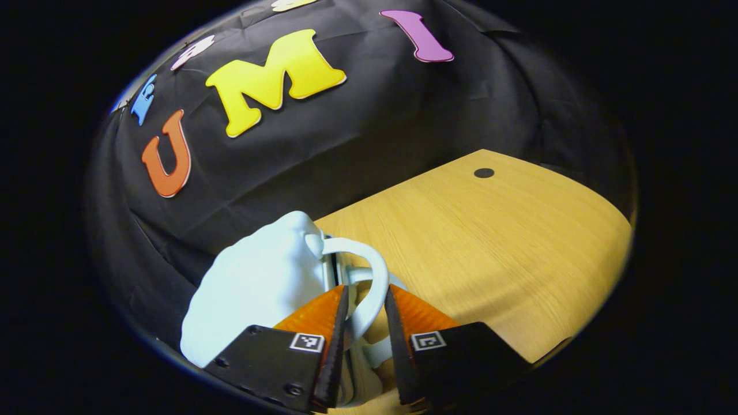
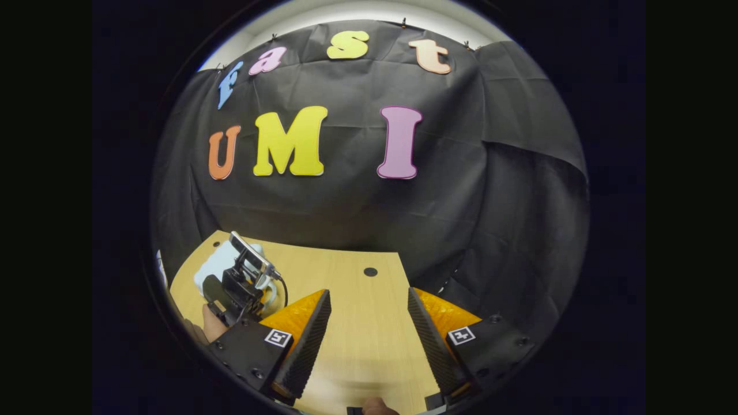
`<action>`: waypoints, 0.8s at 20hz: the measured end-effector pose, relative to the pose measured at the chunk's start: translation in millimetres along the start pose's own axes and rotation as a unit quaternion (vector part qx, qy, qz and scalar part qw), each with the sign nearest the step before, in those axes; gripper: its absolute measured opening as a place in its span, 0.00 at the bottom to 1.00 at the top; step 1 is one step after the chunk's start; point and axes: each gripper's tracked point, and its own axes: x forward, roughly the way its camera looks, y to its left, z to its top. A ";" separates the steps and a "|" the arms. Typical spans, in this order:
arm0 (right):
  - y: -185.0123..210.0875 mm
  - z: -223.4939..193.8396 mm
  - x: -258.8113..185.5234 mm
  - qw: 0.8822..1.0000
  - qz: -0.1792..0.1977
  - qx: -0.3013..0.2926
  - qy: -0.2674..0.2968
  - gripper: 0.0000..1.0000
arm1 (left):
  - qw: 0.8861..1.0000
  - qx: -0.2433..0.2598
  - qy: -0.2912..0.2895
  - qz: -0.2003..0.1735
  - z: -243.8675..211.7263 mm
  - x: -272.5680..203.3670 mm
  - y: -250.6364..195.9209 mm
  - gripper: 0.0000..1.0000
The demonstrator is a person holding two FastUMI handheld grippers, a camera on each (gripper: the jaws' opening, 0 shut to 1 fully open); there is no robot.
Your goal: First open the suitcase, pack the skin care products into it, and then close the suitcase.
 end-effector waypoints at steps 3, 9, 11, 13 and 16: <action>12.6 15.1 0.0 1.000 0.002 0.000 -0.014 0.80 | 1.000 -0.008 -0.027 -0.003 23.3 -15.8 3.1 0.72; 56.5 57.3 -3.4 0.998 -0.004 -0.006 -0.067 0.80 | 0.989 -0.102 -0.107 -0.011 90.7 -99.4 64.6 0.98; 82.0 65.2 -3.9 0.997 0.003 0.002 -0.076 0.80 | 0.983 -0.131 -0.128 0.005 105.2 -134.9 97.7 0.98; 127.5 72.3 -5.9 0.996 0.022 0.007 -0.083 0.79 | 0.977 -0.141 -0.154 0.036 119.4 -175.4 154.6 0.98; 182.9 78.5 -12.2 0.994 0.050 0.003 -0.092 0.80 | 0.969 -0.170 -0.169 0.059 120.5 -212.5 203.7 0.98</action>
